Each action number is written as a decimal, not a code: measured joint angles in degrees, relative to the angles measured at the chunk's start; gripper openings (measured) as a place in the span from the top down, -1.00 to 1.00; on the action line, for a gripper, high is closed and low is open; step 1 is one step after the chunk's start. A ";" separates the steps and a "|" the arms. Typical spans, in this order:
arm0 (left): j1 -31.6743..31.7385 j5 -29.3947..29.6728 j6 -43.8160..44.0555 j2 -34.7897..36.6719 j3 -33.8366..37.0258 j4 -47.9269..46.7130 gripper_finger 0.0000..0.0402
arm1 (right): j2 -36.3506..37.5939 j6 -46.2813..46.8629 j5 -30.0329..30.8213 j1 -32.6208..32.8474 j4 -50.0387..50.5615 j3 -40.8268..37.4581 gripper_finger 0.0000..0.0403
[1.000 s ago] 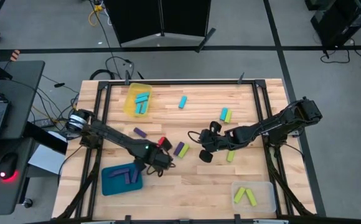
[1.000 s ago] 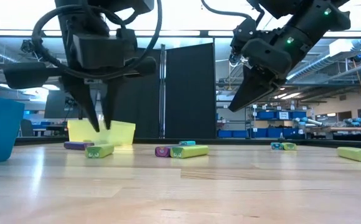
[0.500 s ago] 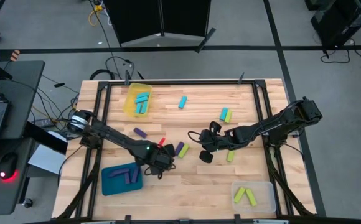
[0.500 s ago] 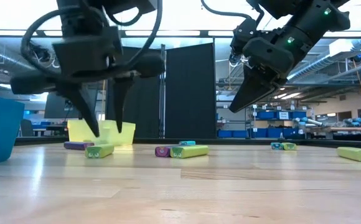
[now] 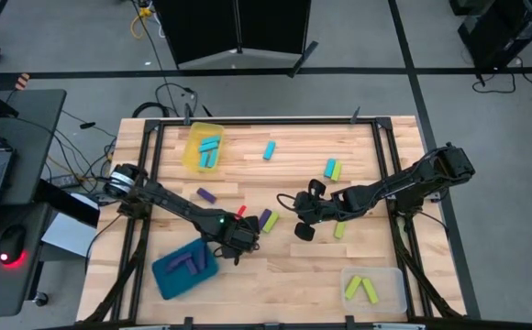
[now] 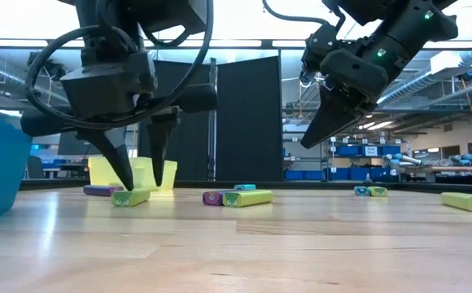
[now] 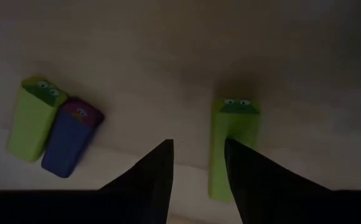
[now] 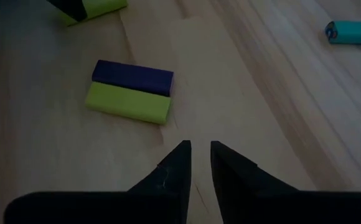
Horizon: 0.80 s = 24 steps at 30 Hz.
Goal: Sort blocks
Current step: Put the green block into the transparent bin
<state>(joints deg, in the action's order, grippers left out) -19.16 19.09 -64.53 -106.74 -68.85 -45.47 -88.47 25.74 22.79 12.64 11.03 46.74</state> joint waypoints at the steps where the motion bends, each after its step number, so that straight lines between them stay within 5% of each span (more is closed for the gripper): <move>1: 0.00 0.61 0.03 -0.05 -0.15 -0.32 0.24 | 0.00 -0.02 0.00 0.00 -0.02 -0.02 0.64; 7: -0.09 5.99 0.62 -0.10 -3.09 -3.68 0.25 | 0.00 -0.22 -0.02 0.00 0.02 -0.02 0.64; 15: 3.06 5.97 3.11 0.07 -4.69 -12.53 0.40 | 0.00 -0.24 -0.94 0.00 0.31 0.00 0.64; 24: 7.08 -2.44 0.68 0.09 -4.24 -12.42 0.53 | 0.00 -0.24 -1.72 0.00 0.77 0.00 0.64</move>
<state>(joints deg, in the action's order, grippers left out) -12.08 16.64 -63.85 -106.65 -73.08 -57.89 -88.47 25.50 21.07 12.64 11.80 46.73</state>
